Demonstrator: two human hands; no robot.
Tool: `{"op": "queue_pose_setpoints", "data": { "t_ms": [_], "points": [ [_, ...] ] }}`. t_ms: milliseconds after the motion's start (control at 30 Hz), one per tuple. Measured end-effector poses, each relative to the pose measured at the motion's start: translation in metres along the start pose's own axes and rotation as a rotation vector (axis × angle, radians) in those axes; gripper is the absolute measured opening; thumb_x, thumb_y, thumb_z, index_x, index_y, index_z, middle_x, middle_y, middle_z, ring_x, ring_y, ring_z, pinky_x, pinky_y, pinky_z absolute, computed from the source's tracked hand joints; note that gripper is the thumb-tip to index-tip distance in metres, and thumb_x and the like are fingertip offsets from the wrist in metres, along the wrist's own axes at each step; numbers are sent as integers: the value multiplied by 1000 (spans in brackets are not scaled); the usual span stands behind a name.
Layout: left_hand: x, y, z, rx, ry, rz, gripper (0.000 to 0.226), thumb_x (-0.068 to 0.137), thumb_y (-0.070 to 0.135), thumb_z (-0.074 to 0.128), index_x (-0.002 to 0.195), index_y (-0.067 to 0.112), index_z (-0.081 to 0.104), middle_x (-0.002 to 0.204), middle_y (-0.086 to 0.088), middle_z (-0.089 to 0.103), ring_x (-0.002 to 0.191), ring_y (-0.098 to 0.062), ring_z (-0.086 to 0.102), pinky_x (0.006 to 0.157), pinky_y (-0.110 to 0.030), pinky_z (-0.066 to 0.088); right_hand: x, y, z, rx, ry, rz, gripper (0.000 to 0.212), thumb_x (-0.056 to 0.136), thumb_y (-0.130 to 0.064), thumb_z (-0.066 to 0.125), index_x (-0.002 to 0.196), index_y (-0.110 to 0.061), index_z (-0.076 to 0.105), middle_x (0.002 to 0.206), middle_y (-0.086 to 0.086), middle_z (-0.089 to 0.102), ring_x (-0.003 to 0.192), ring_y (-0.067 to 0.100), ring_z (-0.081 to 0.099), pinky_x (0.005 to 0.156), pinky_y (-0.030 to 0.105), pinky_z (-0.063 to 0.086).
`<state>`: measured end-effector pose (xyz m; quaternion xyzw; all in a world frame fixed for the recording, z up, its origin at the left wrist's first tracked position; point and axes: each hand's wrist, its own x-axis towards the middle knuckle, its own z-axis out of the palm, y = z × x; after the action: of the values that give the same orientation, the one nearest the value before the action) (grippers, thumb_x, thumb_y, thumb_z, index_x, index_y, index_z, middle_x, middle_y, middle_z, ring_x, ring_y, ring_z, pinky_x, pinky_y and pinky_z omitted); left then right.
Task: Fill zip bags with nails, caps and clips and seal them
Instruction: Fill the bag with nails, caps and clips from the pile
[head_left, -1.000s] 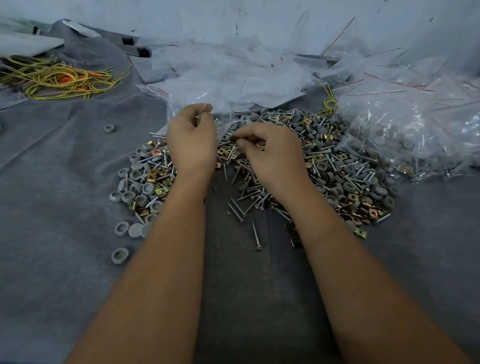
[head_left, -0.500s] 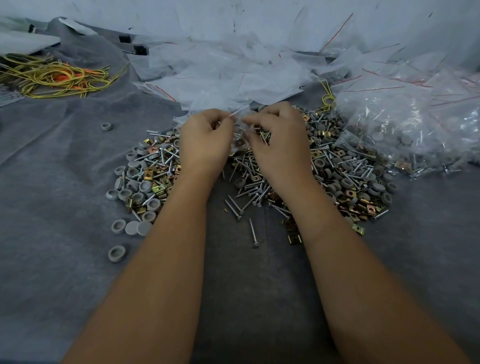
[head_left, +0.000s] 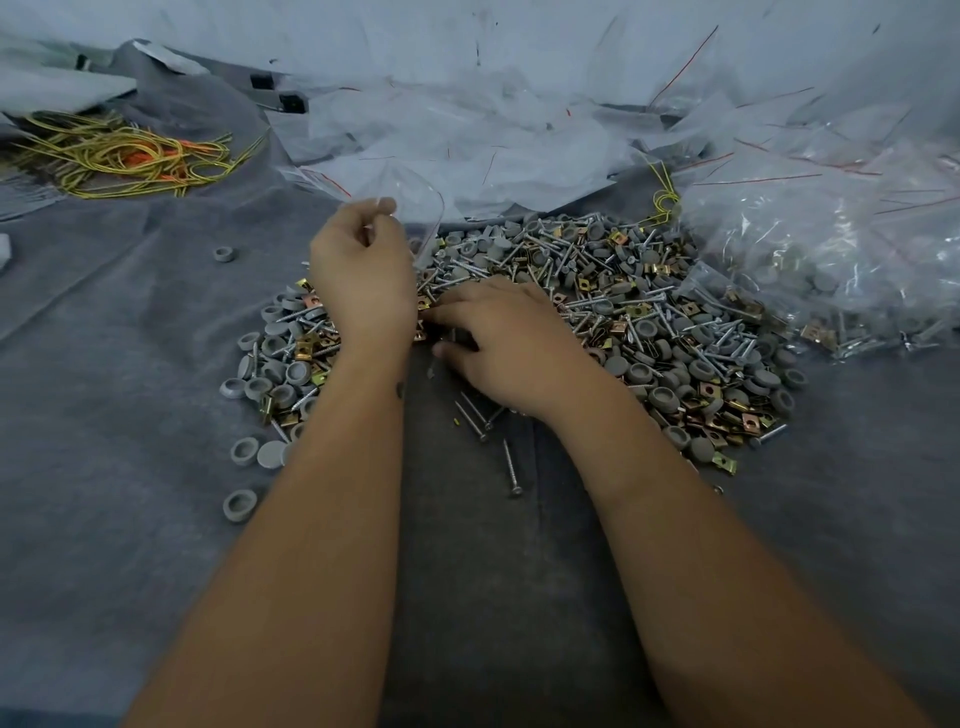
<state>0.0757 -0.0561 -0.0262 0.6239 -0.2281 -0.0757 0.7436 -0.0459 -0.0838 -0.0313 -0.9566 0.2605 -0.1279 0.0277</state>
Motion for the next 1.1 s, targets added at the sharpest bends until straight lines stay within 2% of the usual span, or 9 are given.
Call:
{"op": "queue_pose_setpoints", "data": {
  "t_ms": [233,467,567,633,700,767,900,1000,1100],
  "points": [
    [0,-2,2,6,-35,5,24,91,3,46,95,13,67,57,4,46,39,0,35,43,-16,28,-2,0,-6,37,107,97,20,87,-28,61,104,-25,70,108,-4,65,112,20,48,99,35,29],
    [-2,-4,4,74,-88,21,23,91,5,48,96,15,68,59,7,50,40,2,39,46,-16,31,-2,4,-8,21,132,96,22,95,-26,51,105,-23,71,102,0,67,108,23,51,99,38,31],
    [-3,-4,5,124,-137,44,20,92,9,50,93,20,67,58,11,50,40,2,41,45,-14,32,-1,5,-9,300,236,188,18,96,-17,53,103,-15,70,96,2,70,96,22,60,91,34,43],
    [-4,-5,5,145,-187,72,18,93,14,52,89,25,64,61,9,53,48,-2,44,52,-20,38,-1,7,-12,492,316,275,18,97,-13,54,102,-12,70,90,-5,66,87,14,60,80,28,46],
    [-5,-7,5,187,-248,99,15,94,17,52,93,26,64,63,7,55,55,-10,49,57,-27,42,-2,13,-15,605,379,349,17,97,-13,53,100,-15,71,85,-9,65,80,8,59,70,15,45],
    [-6,-10,6,254,-310,129,16,93,18,53,101,24,65,61,8,54,52,-10,48,53,-25,39,-4,20,-19,705,422,407,17,97,-14,54,97,-20,70,83,-12,66,79,0,60,64,4,42],
    [-10,-9,7,351,-464,186,14,92,20,57,91,32,64,57,8,54,50,-11,49,52,-28,41,-5,26,-23,811,485,463,16,96,-13,55,100,-20,69,86,-8,69,81,-4,63,66,3,42],
    [-16,-5,7,412,-583,214,21,90,22,58,77,37,63,55,7,55,50,-12,49,54,-33,45,-4,26,-21,799,480,445,17,96,-12,56,103,-16,71,90,-6,68,88,6,64,73,8,46],
    [-20,-2,7,379,-638,185,18,89,19,59,80,32,66,56,3,57,52,-14,51,56,-35,49,-3,27,-19,751,468,422,18,95,-10,57,105,-13,72,95,-7,65,92,5,60,75,3,42]
  ]
}}
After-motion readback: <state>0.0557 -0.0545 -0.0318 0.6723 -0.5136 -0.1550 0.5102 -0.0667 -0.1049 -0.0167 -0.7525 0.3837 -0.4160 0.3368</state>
